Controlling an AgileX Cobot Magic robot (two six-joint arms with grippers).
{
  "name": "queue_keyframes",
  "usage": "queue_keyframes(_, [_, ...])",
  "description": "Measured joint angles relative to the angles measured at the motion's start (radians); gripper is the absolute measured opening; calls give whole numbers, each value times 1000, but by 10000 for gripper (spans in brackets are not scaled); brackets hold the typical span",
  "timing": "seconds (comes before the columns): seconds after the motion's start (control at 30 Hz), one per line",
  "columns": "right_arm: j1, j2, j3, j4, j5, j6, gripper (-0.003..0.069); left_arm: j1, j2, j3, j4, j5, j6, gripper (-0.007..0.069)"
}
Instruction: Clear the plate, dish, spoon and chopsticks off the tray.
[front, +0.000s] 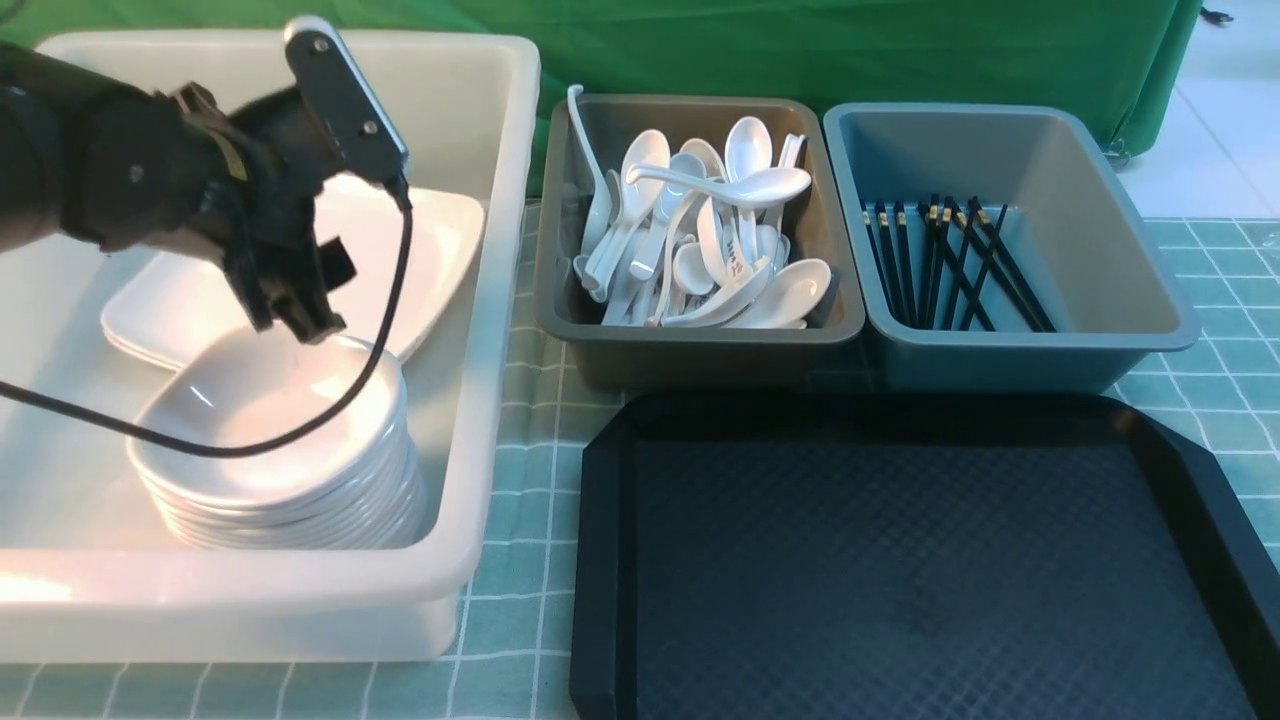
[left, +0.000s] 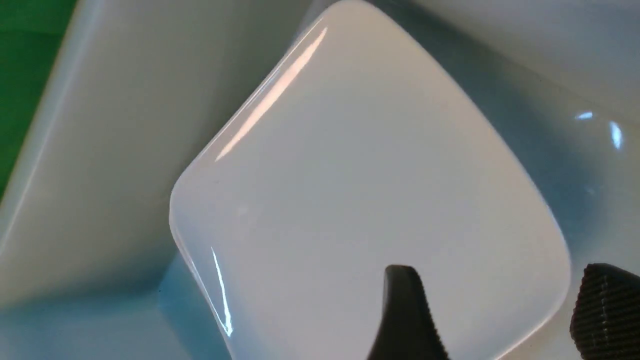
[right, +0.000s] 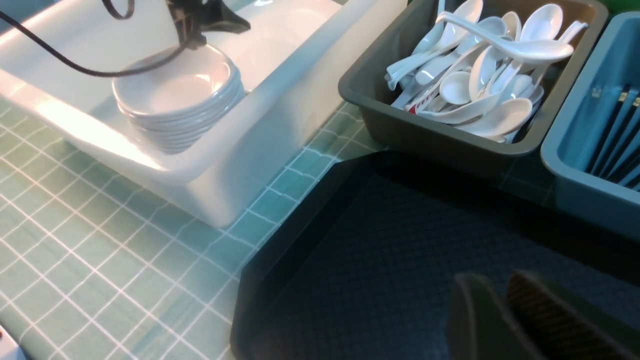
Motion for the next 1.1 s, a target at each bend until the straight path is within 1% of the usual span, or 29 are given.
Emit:
queue_keyframes(0.13, [0,0,0,0,0,0,128,0,-33,0,-58,32,0,428])
queue_keyframes(0.23, [0,0,0,0,0,0,130,-7,-92,0,-192,39,-8,385])
queue_keyframes(0.3, [0,0,0,0,0,-2,132,-22,-158,0,-304,39,-37,330])
queue_keyframes(0.37, [0,0,0,0,2,-4,134,-48,-257,0,-407,48,-96,218])
queue_keyframes(0.43, [0,0,0,0,7,-4,136,-78,-371,2,-487,73,-121,100])
queue_keyframes(0.47, [0,0,0,-1,8,-4,136,-88,-394,4,-493,76,-122,90])
queue_keyframes(0.5, [0,0,0,-1,14,-5,136,-112,-494,29,-545,80,-127,41])
queue_keyframes(0.53, [0,0,0,-1,14,-5,136,-115,-507,34,-552,80,-127,34])
queue_keyframes(0.57, [0,0,0,-3,17,-6,136,-127,-560,56,-585,76,-127,22])
queue_keyframes(0.63, [0,0,0,-11,28,-7,122,-160,-735,163,-659,44,-127,7])
queue_keyframes(0.67, [0,0,0,-13,32,-7,105,-167,-789,215,-684,23,-127,6])
queue_keyframes(0.73, [0,0,0,-19,39,-2,47,-170,-943,341,-735,-34,-127,6])
queue_keyframes(0.83, [0,0,0,-22,38,5,25,-170,-1047,448,-757,-93,-127,6])
queue_keyframes(0.87, [0,0,0,-23,37,12,20,-170,-1142,560,-768,-152,-127,8])
queue_keyframes(0.9, [0,0,0,-24,37,14,20,-170,-1173,609,-768,-174,-127,8])
queue_keyframes(1.0, [0,0,0,-25,37,21,20,-170,-1252,712,-769,-249,-125,9])
queue_keyframes(1.1, [0,0,0,-26,37,27,28,-170,-1287,769,-773,-276,-124,10])
